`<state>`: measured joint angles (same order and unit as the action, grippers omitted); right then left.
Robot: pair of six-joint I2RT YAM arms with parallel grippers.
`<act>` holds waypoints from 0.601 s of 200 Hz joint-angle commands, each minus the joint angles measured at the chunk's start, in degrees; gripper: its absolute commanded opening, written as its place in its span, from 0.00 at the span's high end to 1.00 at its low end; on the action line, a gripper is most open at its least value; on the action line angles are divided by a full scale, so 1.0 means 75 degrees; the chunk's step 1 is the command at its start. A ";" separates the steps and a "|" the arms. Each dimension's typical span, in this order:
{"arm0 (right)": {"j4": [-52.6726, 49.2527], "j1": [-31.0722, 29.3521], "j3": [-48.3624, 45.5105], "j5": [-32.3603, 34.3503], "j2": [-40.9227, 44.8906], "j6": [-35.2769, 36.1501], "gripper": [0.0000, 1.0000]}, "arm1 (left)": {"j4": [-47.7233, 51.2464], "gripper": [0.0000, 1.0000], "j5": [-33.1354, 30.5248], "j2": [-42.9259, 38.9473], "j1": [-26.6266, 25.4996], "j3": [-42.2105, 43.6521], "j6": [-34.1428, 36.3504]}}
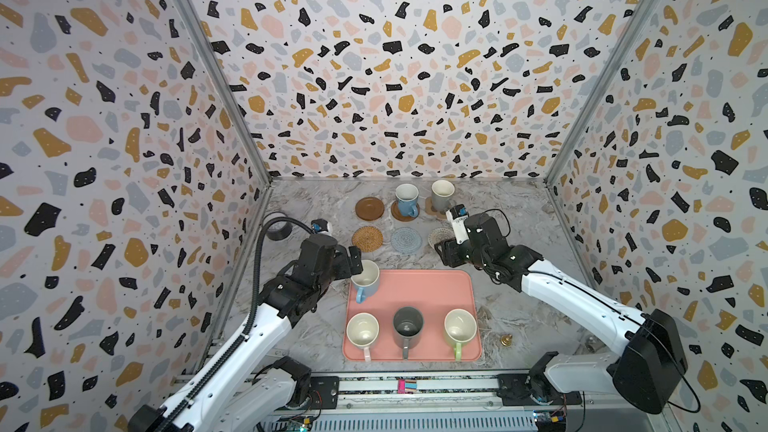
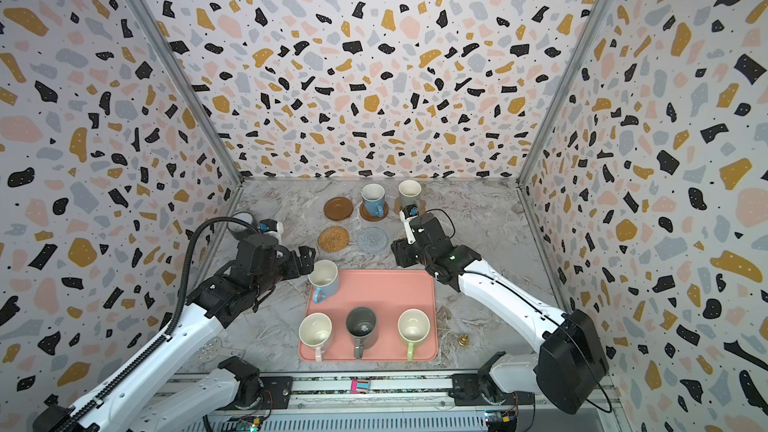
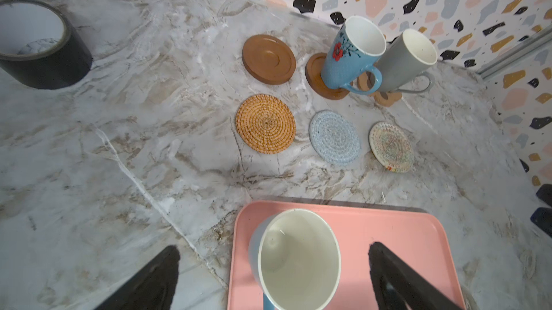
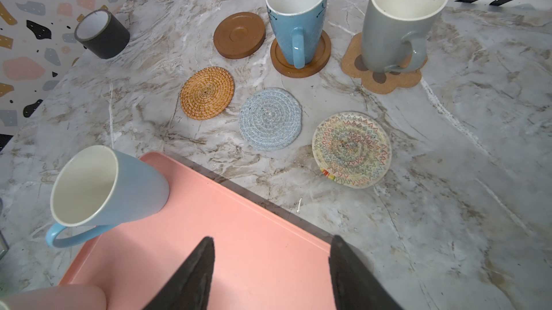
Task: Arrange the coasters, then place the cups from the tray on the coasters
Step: 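Raise the right gripper away from the mug while the left gripper moves over the tray, then lower the left gripper onto the light-blue mug nearest the coasters on the tray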
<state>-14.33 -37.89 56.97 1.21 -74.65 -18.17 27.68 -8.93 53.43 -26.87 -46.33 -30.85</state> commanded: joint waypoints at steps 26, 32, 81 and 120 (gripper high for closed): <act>0.0075 0.0013 0.0018 0.0032 0.0242 -0.0029 0.37 | 0.0621 0.02 0.0095 0.0307 -0.0593 -0.0624 0.0524; 0.0060 0.0019 0.0049 0.0023 0.0217 -0.0013 0.37 | 0.0700 0.02 0.0082 0.0369 -0.0690 -0.0680 0.0589; -0.0003 0.0070 0.0172 -0.0131 0.0168 0.0052 0.37 | 0.1425 0.05 -0.0519 0.0730 -0.1361 -0.1054 0.0699; -0.0139 0.0091 0.0279 -0.0265 0.0075 0.0051 0.37 | 0.1555 0.06 -0.0571 0.0474 -0.1409 -0.0866 0.0560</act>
<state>-14.13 -37.43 56.73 0.14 -74.22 -18.09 37.50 -11.73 58.54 -37.06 -52.56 -26.63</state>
